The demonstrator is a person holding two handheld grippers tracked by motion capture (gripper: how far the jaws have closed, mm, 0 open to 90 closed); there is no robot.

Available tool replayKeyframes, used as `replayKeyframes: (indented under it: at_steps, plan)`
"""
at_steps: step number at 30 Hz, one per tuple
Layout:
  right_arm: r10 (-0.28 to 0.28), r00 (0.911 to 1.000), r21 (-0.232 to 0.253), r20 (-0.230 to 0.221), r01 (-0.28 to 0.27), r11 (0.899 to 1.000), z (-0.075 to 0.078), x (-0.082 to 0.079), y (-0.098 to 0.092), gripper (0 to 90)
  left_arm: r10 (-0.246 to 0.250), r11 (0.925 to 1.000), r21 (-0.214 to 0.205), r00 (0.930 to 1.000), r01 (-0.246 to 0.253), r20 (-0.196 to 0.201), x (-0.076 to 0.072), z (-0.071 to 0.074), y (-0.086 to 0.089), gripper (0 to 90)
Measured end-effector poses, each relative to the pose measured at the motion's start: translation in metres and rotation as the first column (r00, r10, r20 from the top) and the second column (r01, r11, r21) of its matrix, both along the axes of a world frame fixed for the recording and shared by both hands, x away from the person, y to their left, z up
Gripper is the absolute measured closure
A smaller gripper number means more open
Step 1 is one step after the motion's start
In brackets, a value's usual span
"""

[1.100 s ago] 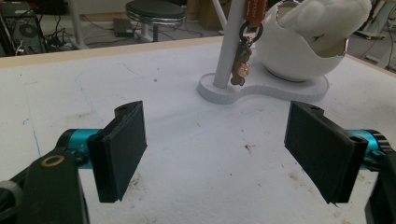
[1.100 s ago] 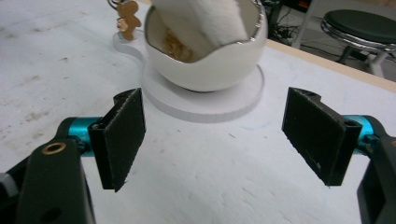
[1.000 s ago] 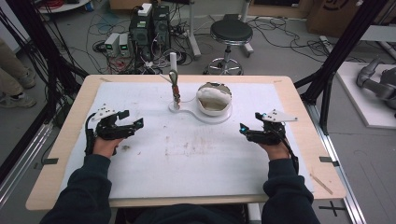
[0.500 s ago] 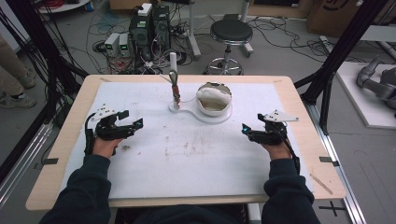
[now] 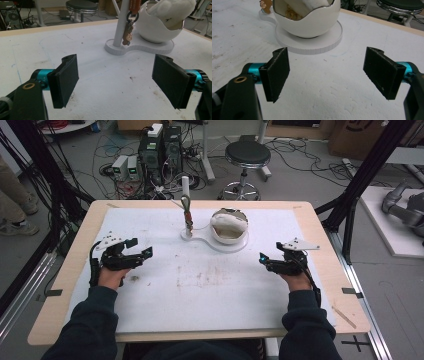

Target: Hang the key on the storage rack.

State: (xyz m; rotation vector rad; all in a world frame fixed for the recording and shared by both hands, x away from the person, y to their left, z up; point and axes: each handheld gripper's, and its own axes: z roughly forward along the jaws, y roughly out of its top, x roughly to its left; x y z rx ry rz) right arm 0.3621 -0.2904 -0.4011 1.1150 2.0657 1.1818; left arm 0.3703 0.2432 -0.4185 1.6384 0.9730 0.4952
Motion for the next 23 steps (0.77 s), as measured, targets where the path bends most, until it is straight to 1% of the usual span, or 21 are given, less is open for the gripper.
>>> replayKeyframes:
  at_steps: [4, 9, 11, 16, 20, 23]
  plan:
    - [0.005, 1.0000, -0.001, 0.005, -0.005, 1.000, -0.0014, 0.0013, -0.0006, 21.7, -0.002, 1.0000, 0.003, 1.0000, 0.002, -0.001, -0.0001, 0.0000, -0.0001, 21.2]
    - [0.010, 0.9999, -0.006, -0.006, -0.010, 1.000, -0.0032, 0.0013, 0.0006, 21.6, -0.002, 1.0000, 0.002, 1.0000, 0.002, -0.004, -0.0001, -0.0003, -0.0011, 21.2]
    - [0.011, 0.9999, -0.008, -0.003, -0.011, 1.000, -0.0033, 0.0015, 0.0006, 21.7, -0.002, 1.0000, 0.003, 1.0000, 0.002, -0.006, 0.0000, -0.0003, -0.0009, 21.2]
    - [0.009, 0.9999, -0.005, -0.006, -0.009, 1.000, -0.0032, 0.0013, 0.0004, 21.7, -0.005, 1.0000, 0.005, 1.0000, 0.005, -0.008, 0.0008, -0.0009, -0.0006, 21.4]
    - [0.007, 1.0000, -0.004, -0.005, -0.007, 1.000, -0.0037, 0.0016, 0.0004, 21.7, -0.005, 1.0000, -0.004, 0.9999, 0.005, -0.012, 0.0011, -0.0015, -0.0007, 21.4]
    - [0.006, 0.9999, -0.001, -0.011, -0.006, 1.000, -0.0040, 0.0017, 0.0004, 21.7, -0.005, 1.0000, 0.001, 0.9999, 0.005, -0.012, 0.0013, -0.0015, -0.0002, 21.6]
